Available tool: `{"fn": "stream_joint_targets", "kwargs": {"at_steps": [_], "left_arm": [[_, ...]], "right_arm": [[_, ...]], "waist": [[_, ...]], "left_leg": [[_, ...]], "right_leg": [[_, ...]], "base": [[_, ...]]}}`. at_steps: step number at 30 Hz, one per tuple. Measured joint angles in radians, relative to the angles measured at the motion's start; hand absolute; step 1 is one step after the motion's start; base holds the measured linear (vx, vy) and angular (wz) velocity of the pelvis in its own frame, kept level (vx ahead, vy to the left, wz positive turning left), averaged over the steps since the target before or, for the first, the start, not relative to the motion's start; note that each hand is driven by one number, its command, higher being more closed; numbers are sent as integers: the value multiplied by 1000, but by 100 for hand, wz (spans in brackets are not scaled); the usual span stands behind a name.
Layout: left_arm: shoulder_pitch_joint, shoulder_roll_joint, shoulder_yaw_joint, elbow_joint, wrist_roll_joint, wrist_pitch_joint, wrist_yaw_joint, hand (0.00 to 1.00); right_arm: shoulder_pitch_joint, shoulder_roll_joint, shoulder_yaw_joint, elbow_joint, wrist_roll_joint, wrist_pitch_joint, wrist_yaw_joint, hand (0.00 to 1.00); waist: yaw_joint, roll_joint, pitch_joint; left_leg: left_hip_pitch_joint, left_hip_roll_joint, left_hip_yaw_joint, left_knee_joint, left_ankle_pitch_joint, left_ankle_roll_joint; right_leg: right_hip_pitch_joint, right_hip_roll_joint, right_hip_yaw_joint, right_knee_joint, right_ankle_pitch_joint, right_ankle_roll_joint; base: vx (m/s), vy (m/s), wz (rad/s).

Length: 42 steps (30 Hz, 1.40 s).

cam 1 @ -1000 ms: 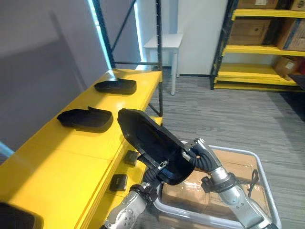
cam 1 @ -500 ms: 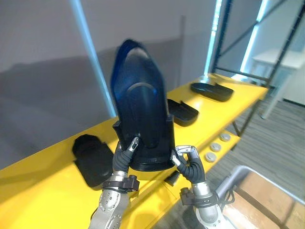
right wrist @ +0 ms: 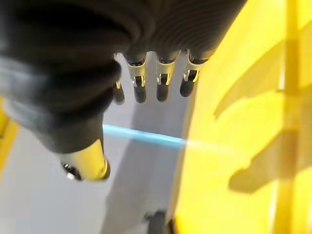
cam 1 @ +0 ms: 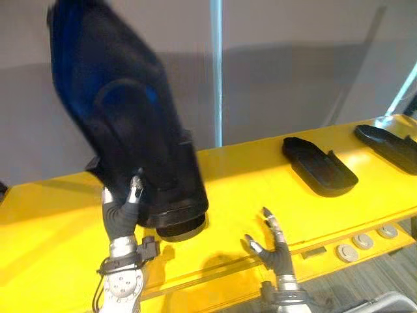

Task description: Walk over and take plastic housings, then place them on the shelf

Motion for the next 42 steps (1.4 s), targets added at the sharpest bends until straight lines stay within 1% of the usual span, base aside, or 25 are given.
{"fn": "stream_joint_targets", "kwargs": {"at_steps": [2, 3, 4, 5, 6, 7, 9, 10, 12, 13, 14, 15, 16, 17, 18, 20, 22, 24, 26, 29, 33, 35, 38, 40, 42], "left_arm": [[40, -27, 5, 1, 0, -41, 3, 100], [46, -31, 6, 1, -1, -49, 5, 100], [57, -33, 8, 3, -3, -64, 6, 100], [63, -33, 14, 8, -1, -81, 5, 100], [67, -33, 23, 7, 0, -90, 5, 100], [77, -36, 54, 9, -1, -113, 7, 100], [79, -49, 118, 20, 0, -116, 30, 100], [80, -50, 131, 20, 0, -117, 35, 100], [78, -51, 163, 19, -1, -118, 22, 100], [78, -50, 170, 20, -1, -116, 11, 100], [80, -49, 172, 19, -2, -115, -1, 100], [79, -46, 204, 3, -13, -103, -39, 100], [77, -40, 216, -3, -20, -98, -49, 100], [75, -33, 227, -8, -25, -93, -60, 100], [61, -18, 250, -17, -56, -75, -90, 100], [49, -15, 260, -29, -116, -49, -129, 100], [50, -19, 260, -34, -146, -18, -140, 100], [57, -29, 260, -34, -158, 17, -148, 100], [97, -39, 258, -34, -157, 37, -153, 100], [156, -46, 258, -34, -174, 49, -153, 100], [205, -51, 259, -33, -219, 70, -159, 100], [209, -51, 259, -23, -236, 117, -165, 100], [203, -51, 264, 8, -236, 167, -167, 100], [180, -51, 279, 51, -235, 216, -167, 100], [180, -50, 292, 69, -236, 249, -178, 100]], "right_arm": [[45, 5, -58, -29, 13, 0, -8, 0], [44, 5, -66, -29, 16, 0, -7, 0], [45, 6, -81, -36, 31, -1, -1, 0], [44, 6, -90, -36, 31, -5, 1, 0], [44, 6, -92, -37, 31, -12, 4, 0], [37, 2, -94, -36, 30, -25, 16, 0], [23, 26, -93, -26, 34, -30, 41, 0], [17, 31, -94, -20, 34, -30, 45, 0], [-4, 55, -109, 15, 35, -30, 49, 0], [-5, 74, -122, 26, 35, -30, 50, 0], [-2, 85, -131, 26, 35, -30, 49, 0], [2, 109, -136, 26, 36, -30, 47, 0], [3, 119, -135, 24, 37, -30, 47, 0], [6, 130, -133, 22, 37, -30, 50, 0], [22, 155, -133, 4, 34, -29, 55, 0], [58, 156, -137, -43, 33, -29, 57, 0], [92, 154, -158, -80, 23, -28, 55, 0], [110, 150, -198, -94, 7, -28, 50, 0], [130, 139, -259, -131, 2, -29, 37, 0], [130, 99, -331, -159, 0, -30, 34, 0], [125, 63, -350, -220, -8, -50, 23, 0], [113, 59, -351, -276, -10, -77, 11, 0], [98, 54, -351, -315, -9, -84, 2, 0], [73, 52, -350, -339, -9, -86, -1, 0], [75, 51, -351, -370, -9, -86, 0, 0]], "waist": [[0, -10, 6], [-2, -11, 6], [-12, -12, 7], [-20, -11, 6], [-21, -10, 6], [-21, -2, 1], [-27, -4, 2], [-32, -1, 3], [-45, 10, 5], [-40, 10, 14], [-33, 16, 16], [-24, 28, 19], [-24, 29, 19], [-26, 35, 19], [-47, 38, 20], [-52, 39, 20], [-54, 42, 20], [-53, 51, 24], [-60, 72, 33], [-60, 101, 46], [-48, 109, 54], [-47, 107, 72], [-46, 106, 80], [-45, 108, 119], [-44, 108, 129]], "left_leg": [[-36, 79, 135, 148, -28, 43], [-49, 103, 141, 205, -38, 56], [-62, 156, 140, 301, -44, 65], [-53, 208, 122, 345, -35, 79], [-41, 229, 104, 341, -6, 108], [-28, 208, 38, 341, -6, 55], [-46, 155, 21, 368, -82, -17], [-46, 150, 20, 364, -104, -42], [-40, 141, 21, 340, -189, -118], [-40, 135, 25, 350, -196, -108], [-40, 135, 31, 350, -202, -103], [-38, 136, 52, 332, -205, -87], [-38, 132, 56, 317, -198, -76], [-37, 129, 58, 297, -191, -58], [-40, 123, 31, 247, -154, -31], [-33, 100, 7, 168, -105, -14], [-23, 69, -11, 102, -63, -5], [-23, 49, -21, 60, -26, 1], [-26, 36, -42, 9, 23, -10], [-18, 37, -61, -65, 89, -30], [-5, 56, -66, -151, 151, -49], [-10, 63, -74, -167, 167, -59], [-41, 66, -78, -167, 177, -61], [-48, 68, -78, -167, 184, -65], [-68, 69, -78, -167, 189, -67]], "right_leg": [[8, -55, -27, 33, -17, -14], [3, -73, -26, 53, -20, -11], [-2, -116, -22, 89, -22, -8], [-13, -160, -2, 130, -27, 1], [-23, -177, 19, 153, -34, 12], [-49, -209, 69, 179, -62, 57], [-64, -253, 123, 134, -65, 71], [-61, -257, 123, 119, -56, 87], [-43, -265, 113, 72, -6, 146], [-31, -268, 116, 52, 34, 139], [-30, -265, 120, 39, 68, 132], [-50, -256, 138, 26, 161, 71], [-60, -254, 134, 22, 186, 35], [-71, -247, 133, 19, 194, 19], [-71, -182, 142, 19, 157, 49], [-64, -103, 138, 15, 92, 37], [-57, -70, 132, -16, 56, 25], [-45, -70, 132, -62, 49, 13], [-44, -65, 132, -95, 41, 27], [-81, -57, 118, -50, 26, 48], [-143, -37, 121, 30, -17, 31], [-174, -33, 119, 76, -41, 22], [-218, -33, 120, 111, -54, 16], [-226, -32, 122, 128, -56, 16], [-252, -32, 126, 141, -58, 16]], "base": [[96, -40, 51], [118, 72, 14], [147, 225, -2], [128, 259, -12], [143, 398, -36], [87, 411, -41], [44, 447, -23], [4, 380, 7], [-17, 373, 13], [-32, 282, -4], [-45, 344, -29], [-49, 343, -27], [-72, 388, -22], [-77, 235, 23], [-71, 191, 40], [-45, 93, 51], [-14, 28, 40], [-3, -33, 34], [-16, -96, 33], [-36, -112, 21], [-50, -126, 8], [-65, -126, 8], [-44, -61, 8], [0, 0, 0], [-6, -5, 3]]}}
